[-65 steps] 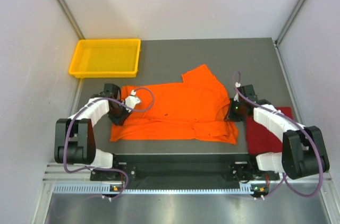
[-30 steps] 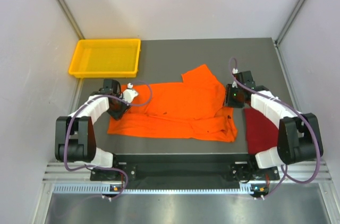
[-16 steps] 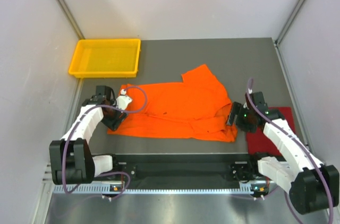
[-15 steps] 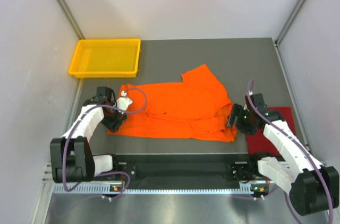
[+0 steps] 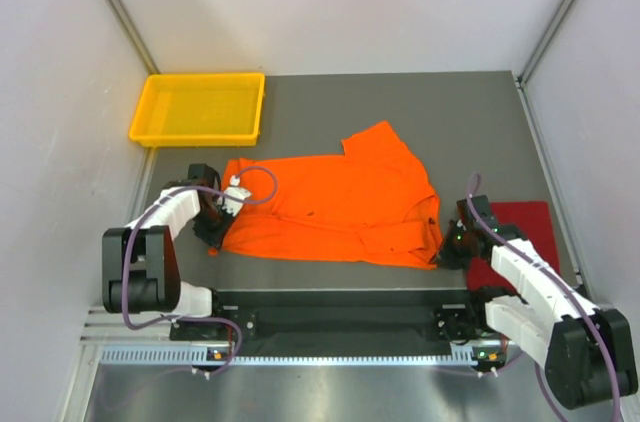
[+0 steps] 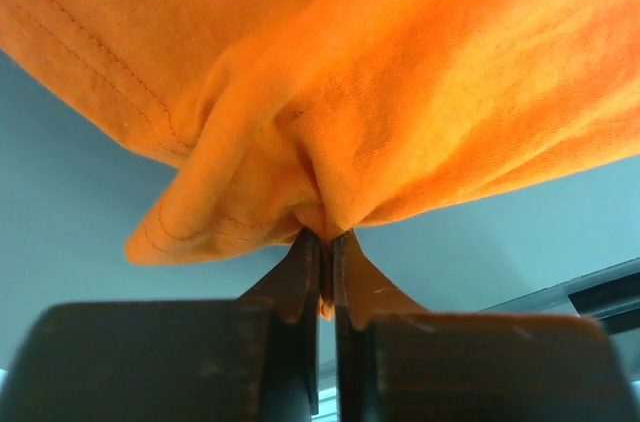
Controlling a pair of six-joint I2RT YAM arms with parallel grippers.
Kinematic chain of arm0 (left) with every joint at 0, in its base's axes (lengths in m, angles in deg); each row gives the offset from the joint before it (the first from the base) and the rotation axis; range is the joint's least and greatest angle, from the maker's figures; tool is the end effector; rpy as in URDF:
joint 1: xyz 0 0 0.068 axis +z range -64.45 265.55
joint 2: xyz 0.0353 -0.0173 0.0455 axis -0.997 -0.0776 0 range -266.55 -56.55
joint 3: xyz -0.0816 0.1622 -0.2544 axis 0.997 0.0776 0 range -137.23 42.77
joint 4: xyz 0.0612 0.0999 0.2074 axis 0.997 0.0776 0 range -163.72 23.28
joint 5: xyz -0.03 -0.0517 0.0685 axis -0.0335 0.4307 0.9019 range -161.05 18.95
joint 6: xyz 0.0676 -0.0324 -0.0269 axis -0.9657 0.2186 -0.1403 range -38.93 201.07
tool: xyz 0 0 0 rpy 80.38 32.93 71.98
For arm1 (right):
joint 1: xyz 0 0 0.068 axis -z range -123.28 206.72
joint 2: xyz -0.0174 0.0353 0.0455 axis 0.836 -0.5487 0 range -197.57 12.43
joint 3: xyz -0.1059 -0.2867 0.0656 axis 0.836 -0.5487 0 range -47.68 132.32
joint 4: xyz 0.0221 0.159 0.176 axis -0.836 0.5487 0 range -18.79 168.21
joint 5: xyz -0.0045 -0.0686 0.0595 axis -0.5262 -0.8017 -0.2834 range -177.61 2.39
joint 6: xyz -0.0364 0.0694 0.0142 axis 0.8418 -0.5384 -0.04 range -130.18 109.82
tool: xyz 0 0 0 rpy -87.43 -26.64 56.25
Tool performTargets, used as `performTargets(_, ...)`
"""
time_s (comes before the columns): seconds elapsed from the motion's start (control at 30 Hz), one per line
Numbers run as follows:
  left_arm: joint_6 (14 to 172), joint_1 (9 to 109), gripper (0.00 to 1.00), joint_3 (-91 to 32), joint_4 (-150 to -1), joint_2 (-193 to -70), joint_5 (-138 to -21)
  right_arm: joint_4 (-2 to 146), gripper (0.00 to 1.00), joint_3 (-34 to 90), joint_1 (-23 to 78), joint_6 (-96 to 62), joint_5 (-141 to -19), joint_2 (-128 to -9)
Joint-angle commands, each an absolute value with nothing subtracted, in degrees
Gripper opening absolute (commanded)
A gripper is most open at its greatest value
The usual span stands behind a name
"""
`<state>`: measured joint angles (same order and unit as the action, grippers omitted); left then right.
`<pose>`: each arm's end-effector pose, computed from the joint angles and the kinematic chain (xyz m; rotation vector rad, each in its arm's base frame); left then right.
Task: Fold and stack the t-shirts
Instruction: Fold the tshirt
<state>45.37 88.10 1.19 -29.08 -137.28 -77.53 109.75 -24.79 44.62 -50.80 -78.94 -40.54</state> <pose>0.1949 0.0009 0.1807 0.8647 2.8732 -0.1072 0.1039 0.0329 0.1665 0.6606 2.7649 0.4311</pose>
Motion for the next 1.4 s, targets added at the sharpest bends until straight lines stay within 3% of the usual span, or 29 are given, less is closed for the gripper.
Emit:
performTargets(0.0, 46.8, 88.2, 0.0, 2.3, -31.8, -140.7, -82.7, 109.9, 0.0, -24.4, 44.8, -52.4, -79.9, -39.5)
performTargets(0.17, 42.7, 88.6, 0.0, 4.2, -28.0, -135.3, -79.4, 117.8, 0.0, -22.3, 44.8, -51.6, -81.1, -35.7)
performTargets(0.3, 37.7, 88.9, 0.0, 5.2, -20.4, -124.3, -76.3, 124.6, 0.0, -18.9, 44.8, -51.2, -82.3, -31.7)
performTargets(0.57, 35.1, 89.3, 0.0, 2.3, -9.1, -124.0, -75.9, 130.9, 0.0, -19.3, 44.7, -49.9, -76.1, -27.7)
performTargets(0.63, 34.7, 89.3, 0.0, 2.2, -8.3, -123.8, -75.6, 130.7, 0.09, -19.6, 44.8, -50.3, -76.2, -26.9)
performTargets(0.67, 34.5, 89.2, 0.0, 2.4, -9.3, -124.5, -75.4, 130.4, 0.22, -19.5, 44.8, -50.4, -77.0, -27.0)
performTargets(0.7, 34.9, 89.3, 0.04, 2.8, -10.4, -125.0, -74.1, 130.2, 0.37, -19.3, 44.8, -50.7, -77.6, -27.3)
performTargets(0.73, 35.9, 89.3, 0.36, 2.9, -12.0, -125.5, -72.7, 129.8, 0.52, -18.6, 44.8, -50.8, -78.0, -27.9)
performTargets(0.8, 38.9, 89.4, 0.54, 2.4, -16.1, -126.3, -68.7, 129.9, 0.65, -16.4, 44.7, -51.2, -81.5, -27.8)
performTargets(0.83, 39.4, 89.4, 0.74, 0.7, -16.8, -126.2, -68.2, 130.4, 0.73, -12.3, 44.8, -51.2, -83.5, -27.4)
performTargets(0.9, 41.9, 90.1, 0.76, -2.1, -19.3, -125.7, -66.9, 131.2, 0.76, -7.2, 44.9, -50.0, -90.3, -27.0)
performTargets(0.97, 45.6, 91.1, 0.8, -8.1, -21.1, -126.3, -67.2, 126.7, 0.77, -1.1, 44.8, -47.7, -93.5, -27.5)
performTargets(1.1, 54.8, 92.8, 0.78, -15.7, -30.5, -130.3, -68.8, 112.9, 0.74, 4.3, 44.8, -37.6, -89.4, -35.4)
performTargets(1.23, 63.6, 93.5, 0.64, -19.5, -40.1, -137.3, -69.1, 102.2, 0.63, 13.3, 44.8, -31.1, -85.9, -54.0)
performTargets(1.37, 70.0, 93.8, 0.63, -22.0, -44.6, -146.0, -68.4, 98.8, 0.55, 22.5, 44.8, -27.1, -82.0, -69.4)
